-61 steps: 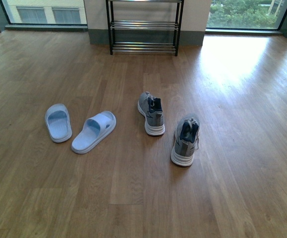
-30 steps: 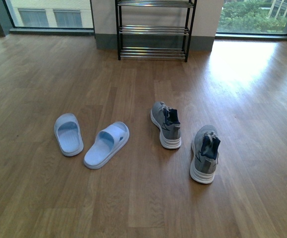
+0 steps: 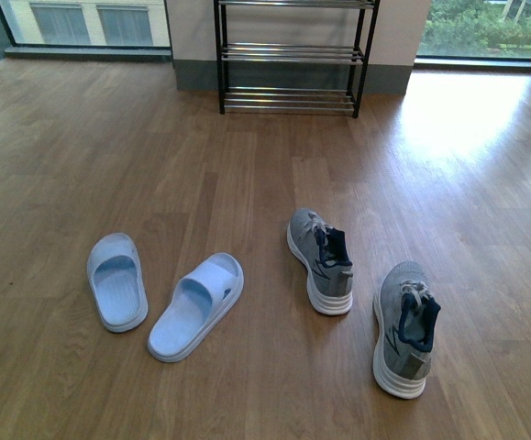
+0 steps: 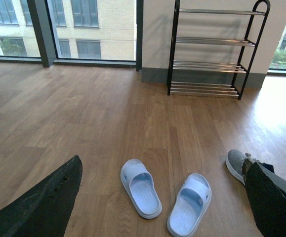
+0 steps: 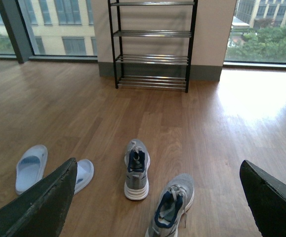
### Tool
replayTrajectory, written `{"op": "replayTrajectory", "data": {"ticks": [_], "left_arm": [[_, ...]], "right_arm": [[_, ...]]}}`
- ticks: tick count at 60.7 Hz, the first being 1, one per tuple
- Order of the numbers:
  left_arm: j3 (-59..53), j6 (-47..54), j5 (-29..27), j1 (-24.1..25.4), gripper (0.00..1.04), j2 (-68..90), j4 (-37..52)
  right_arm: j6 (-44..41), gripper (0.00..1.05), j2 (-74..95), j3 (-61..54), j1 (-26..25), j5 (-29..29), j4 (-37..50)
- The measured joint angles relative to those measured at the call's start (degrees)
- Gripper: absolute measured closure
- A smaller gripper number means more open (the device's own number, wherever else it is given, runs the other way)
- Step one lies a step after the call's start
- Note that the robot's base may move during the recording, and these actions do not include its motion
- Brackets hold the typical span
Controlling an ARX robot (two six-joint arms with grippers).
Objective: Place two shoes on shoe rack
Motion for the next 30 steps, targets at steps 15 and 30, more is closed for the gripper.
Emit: {"op": "replayTrajectory", "data": {"ticks": [15, 30], "left_arm": [[0.0, 0.0, 0.0, 0.0, 0.09, 0.0, 0.0], [0.0, 0.0, 0.0, 0.0, 0.09, 0.0, 0.0]], "right_arm": [[0.0, 0.09, 0.0, 0.0, 0.0, 0.0, 0.0], [0.0, 0.09, 0.0, 0.0, 0.0, 0.0, 0.0]]}}
